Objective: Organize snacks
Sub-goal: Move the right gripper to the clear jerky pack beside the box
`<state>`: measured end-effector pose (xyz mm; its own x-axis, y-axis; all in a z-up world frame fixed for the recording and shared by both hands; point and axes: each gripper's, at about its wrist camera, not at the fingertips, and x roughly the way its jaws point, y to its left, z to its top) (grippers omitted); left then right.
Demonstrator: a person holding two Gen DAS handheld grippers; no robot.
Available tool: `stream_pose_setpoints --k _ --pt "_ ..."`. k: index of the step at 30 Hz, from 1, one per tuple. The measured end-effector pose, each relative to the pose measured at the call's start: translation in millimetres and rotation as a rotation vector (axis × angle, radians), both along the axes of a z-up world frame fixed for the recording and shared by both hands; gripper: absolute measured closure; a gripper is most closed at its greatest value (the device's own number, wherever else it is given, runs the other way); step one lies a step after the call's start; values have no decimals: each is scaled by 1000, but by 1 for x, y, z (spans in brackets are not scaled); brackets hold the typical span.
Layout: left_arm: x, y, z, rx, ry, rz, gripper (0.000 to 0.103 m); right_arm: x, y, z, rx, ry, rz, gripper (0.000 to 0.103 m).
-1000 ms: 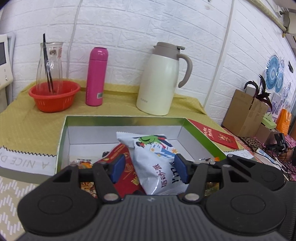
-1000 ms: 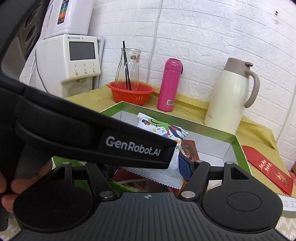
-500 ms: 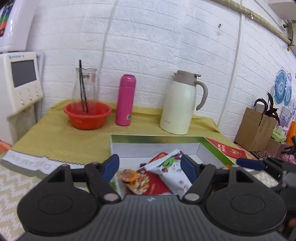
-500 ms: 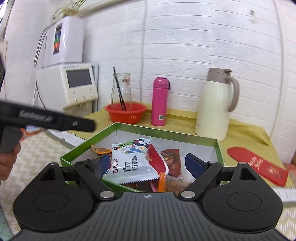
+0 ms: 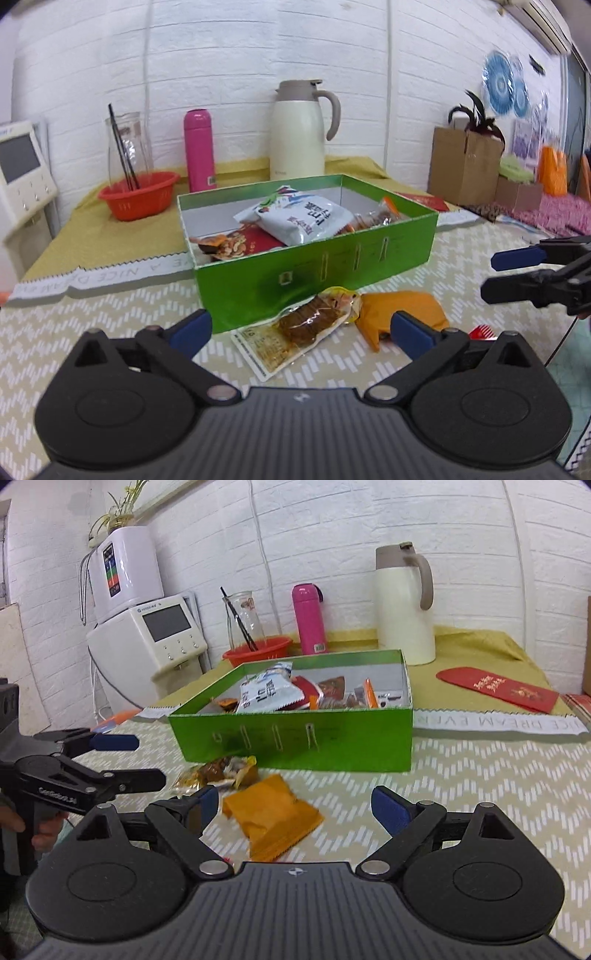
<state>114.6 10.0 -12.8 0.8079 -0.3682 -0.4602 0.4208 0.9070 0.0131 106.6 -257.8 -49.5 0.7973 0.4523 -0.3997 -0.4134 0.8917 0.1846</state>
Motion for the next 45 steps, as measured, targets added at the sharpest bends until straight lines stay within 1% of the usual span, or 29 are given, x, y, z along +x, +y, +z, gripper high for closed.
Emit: stream_pose_setpoints --k 1,4,7,10,12,14,16,17,23,25,27,28,29,30,31,32,34,36,38,41,45 --pt "0 -2 -1 -1 -2 -9 0 -3 1 -1 -2 5 11 0" --pt "6 -5 -4 -12 6 -22 1 -8 6 -3 -30 -15 34 0" --pt "20 -9 -10 -24 52 -36 1 -5 19 -1 -123 -32 59 0" --pt "30 -8 -16 -52 92 -23 2 -5 29 -2 -179 -46 106 0" --pt "34 -6 -19 -66 113 -26 3 -2 33 -4 -190 -34 144 0" --pt "36 -5 -21 -65 126 -22 4 3 38 -7 -203 -3 176 0" --pt "39 -5 -22 -61 130 -20 5 8 42 -11 -223 26 190 0" --pt "40 -5 -22 -62 132 -18 5 8 44 -12 -229 25 191 0" --pt "48 -4 -28 -68 174 -26 5 -1 53 -8 -294 -76 207 0" --pt "49 0 -29 -108 205 -33 5 -3 57 -4 -310 -125 233 0" --pt "51 4 -28 -139 228 -23 5 0 67 -2 -371 -184 277 0" --pt "52 6 -27 -150 240 -8 5 4 72 -3 -403 -196 289 0" --pt "53 9 -27 -160 250 3 5 11 76 -4 -421 -192 301 7" --pt "52 14 -26 -171 259 22 5 20 77 -5 -409 -172 313 22" --pt "51 19 -25 -185 264 39 5 28 75 -5 -372 -145 321 26" --pt "49 24 -23 -193 263 52 5 38 71 -6 -309 -107 322 27" --pt "46 29 -21 -191 257 49 5 57 66 -8 -194 -41 299 27" --pt "49 27 -23 -192 267 39 5 71 68 -11 -144 -6 276 27" --pt "54 21 -27 -183 291 31 5 80 76 -14 -155 11 248 27" --pt "53 15 -30 -149 273 16 6 83 84 -15 -174 4 243 27" --pt "55 18 -30 -177 278 14 6 78 81 -12 -147 -27 266 28"
